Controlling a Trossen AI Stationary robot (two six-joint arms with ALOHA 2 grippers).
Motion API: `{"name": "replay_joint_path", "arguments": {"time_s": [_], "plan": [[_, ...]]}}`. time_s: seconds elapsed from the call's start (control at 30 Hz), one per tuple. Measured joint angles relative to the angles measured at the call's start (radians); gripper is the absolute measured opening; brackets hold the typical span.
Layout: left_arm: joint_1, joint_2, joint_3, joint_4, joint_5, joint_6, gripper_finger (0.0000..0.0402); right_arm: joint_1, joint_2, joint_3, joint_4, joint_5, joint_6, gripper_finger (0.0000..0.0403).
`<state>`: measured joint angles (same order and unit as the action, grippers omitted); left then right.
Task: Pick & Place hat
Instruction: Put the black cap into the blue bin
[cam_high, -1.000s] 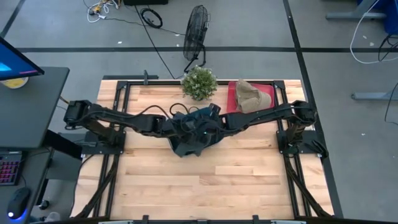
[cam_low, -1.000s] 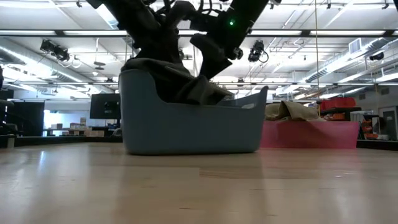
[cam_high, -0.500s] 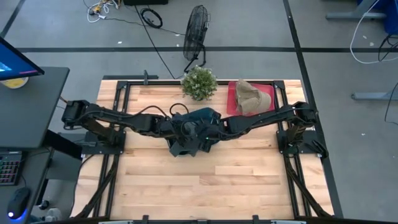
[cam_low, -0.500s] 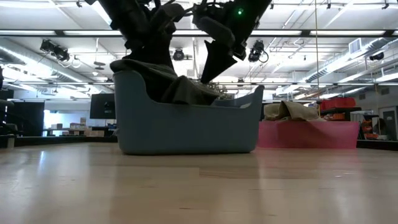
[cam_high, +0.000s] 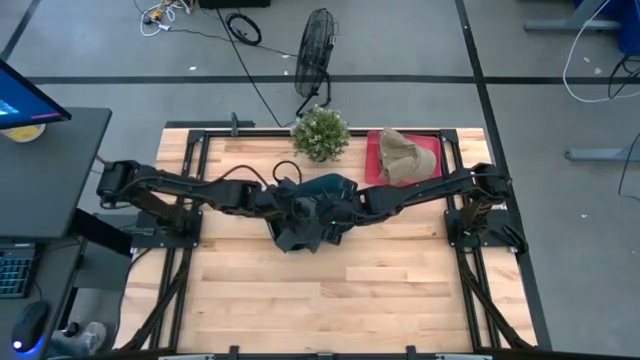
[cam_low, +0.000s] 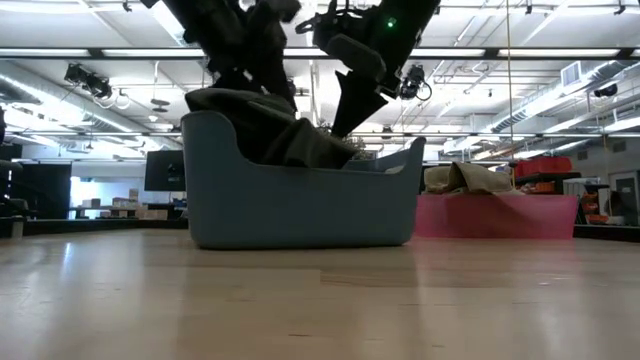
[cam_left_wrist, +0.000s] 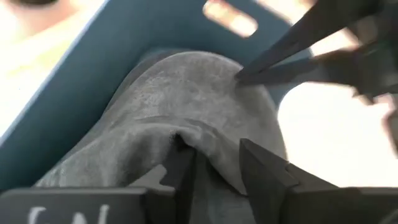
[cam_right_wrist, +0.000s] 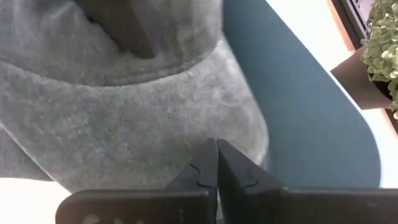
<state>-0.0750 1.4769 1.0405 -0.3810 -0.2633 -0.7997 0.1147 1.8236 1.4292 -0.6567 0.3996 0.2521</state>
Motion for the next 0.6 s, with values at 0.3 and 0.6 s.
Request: {"name": "replay_joint_path", "arguments": {"time_s": [0.3,0.6], "plan": [[-0.074,-0.142,0.001,0.008,-0.002,0.005,0.0127,0.021,-0.045,-0.001,-0.026,0.003,0.003,0.0002],[-0.222,-0.165,0.002,-0.083,-0.122,0.082,0.0106,0.037,-0.048,0.000,0.108,0.001,-0.004,0.0001]]}}
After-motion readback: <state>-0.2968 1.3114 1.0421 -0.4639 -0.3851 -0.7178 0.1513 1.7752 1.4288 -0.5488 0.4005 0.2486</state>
